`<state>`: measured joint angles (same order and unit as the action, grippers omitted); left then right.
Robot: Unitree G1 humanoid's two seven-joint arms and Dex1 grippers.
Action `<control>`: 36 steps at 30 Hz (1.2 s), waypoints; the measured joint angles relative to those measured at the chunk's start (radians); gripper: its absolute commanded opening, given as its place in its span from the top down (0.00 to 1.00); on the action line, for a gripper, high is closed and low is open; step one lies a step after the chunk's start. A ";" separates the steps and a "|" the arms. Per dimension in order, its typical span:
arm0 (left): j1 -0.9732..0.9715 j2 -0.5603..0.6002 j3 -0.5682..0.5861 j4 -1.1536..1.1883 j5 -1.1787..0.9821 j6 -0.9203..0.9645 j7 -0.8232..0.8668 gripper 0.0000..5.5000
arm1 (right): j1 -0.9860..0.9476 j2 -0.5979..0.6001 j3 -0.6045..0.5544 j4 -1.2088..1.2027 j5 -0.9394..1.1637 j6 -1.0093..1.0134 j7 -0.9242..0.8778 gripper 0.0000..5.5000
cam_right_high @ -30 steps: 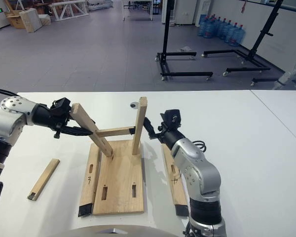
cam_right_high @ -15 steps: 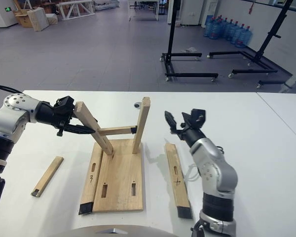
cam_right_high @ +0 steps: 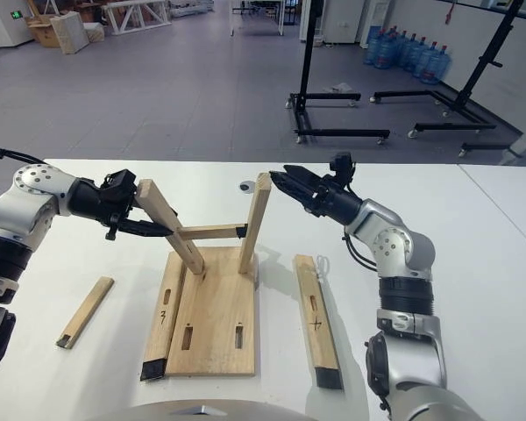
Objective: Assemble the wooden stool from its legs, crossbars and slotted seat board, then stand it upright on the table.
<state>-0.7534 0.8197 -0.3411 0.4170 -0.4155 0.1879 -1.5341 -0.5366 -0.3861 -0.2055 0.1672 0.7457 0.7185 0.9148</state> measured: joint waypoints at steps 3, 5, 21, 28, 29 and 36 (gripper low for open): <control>-0.026 -0.014 -0.015 0.026 0.000 -0.019 -0.022 0.63 | -0.002 -0.020 0.020 0.027 0.000 -0.001 0.036 0.21; -0.036 -0.021 -0.023 0.037 0.002 -0.025 -0.027 0.63 | -0.005 -0.029 0.032 0.046 -0.011 -0.011 0.049 0.21; -0.068 -0.036 -0.049 0.080 0.002 -0.053 -0.038 0.63 | 0.049 -0.126 -0.001 0.000 0.027 0.027 0.160 0.21; -0.080 -0.039 -0.058 0.103 0.002 -0.066 -0.051 0.63 | 0.046 -0.115 0.030 0.010 0.041 0.043 0.185 0.21; -0.081 -0.039 -0.058 0.105 0.003 -0.067 -0.052 0.63 | 0.044 -0.115 0.039 0.017 0.039 0.043 0.194 0.21; -0.084 -0.039 -0.059 0.115 0.003 -0.079 -0.062 0.63 | 0.029 -0.122 0.093 0.067 0.003 0.040 0.269 0.21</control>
<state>-0.8376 0.7811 -0.3996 0.5325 -0.4128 0.1090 -1.5962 -0.5078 -0.5080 -0.1123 0.2343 0.7486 0.7581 1.1840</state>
